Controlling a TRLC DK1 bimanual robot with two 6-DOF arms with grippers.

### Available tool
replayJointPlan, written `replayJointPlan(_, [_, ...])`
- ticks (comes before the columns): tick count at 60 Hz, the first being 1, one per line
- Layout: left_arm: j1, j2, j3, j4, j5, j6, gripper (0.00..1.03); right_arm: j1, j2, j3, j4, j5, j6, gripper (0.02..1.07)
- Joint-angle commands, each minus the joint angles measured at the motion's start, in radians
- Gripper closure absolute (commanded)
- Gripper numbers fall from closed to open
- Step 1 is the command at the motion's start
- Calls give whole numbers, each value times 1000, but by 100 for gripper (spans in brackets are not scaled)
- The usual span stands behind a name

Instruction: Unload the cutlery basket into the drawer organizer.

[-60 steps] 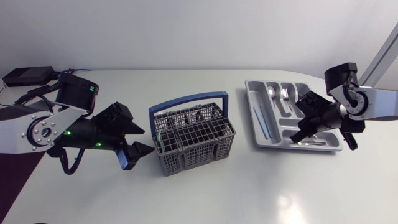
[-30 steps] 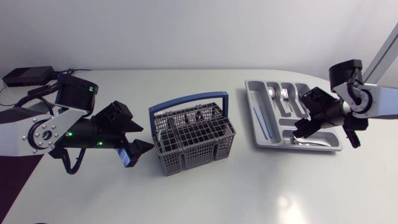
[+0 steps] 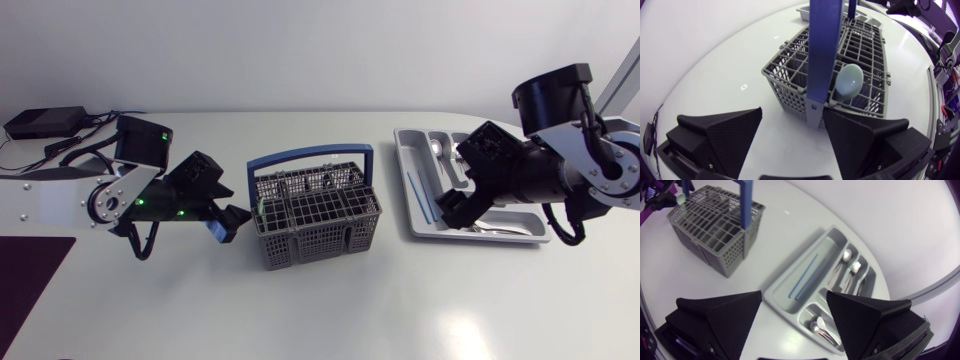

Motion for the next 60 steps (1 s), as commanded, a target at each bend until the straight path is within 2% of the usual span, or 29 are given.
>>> replayJointPlan(1, [13,31,56,41,-4,-43,10,55,-34,-6,-22,-16,60,11])
replayJointPlan(11, [27,43,54,94,-31,-60,10,160,-23,45,-39,-46,152,11])
replayJointPlan(19, [35,-33,-15,98,-30,-52,10,237,-14,66,-28,-129,212,11])
replayJointPlan(35, [35,-254,-201,99,51,72,10,399,93,123,69,-152,294,11])
replayJointPlan(41, [30,-282,-221,98,87,86,10,459,121,123,127,-140,264,11])
replayJointPlan(46, [4,-293,-224,107,84,80,10,465,132,112,170,-129,218,11])
replayJointPlan(49, [-29,-288,-216,108,42,74,10,460,135,106,176,-123,215,11])
replayJointPlan(58, [-194,-286,-201,147,-189,28,10,424,112,57,182,-122,211,11])
replayJointPlan(60, [-241,-286,-191,160,-265,15,10,408,99,42,185,-123,206,11])
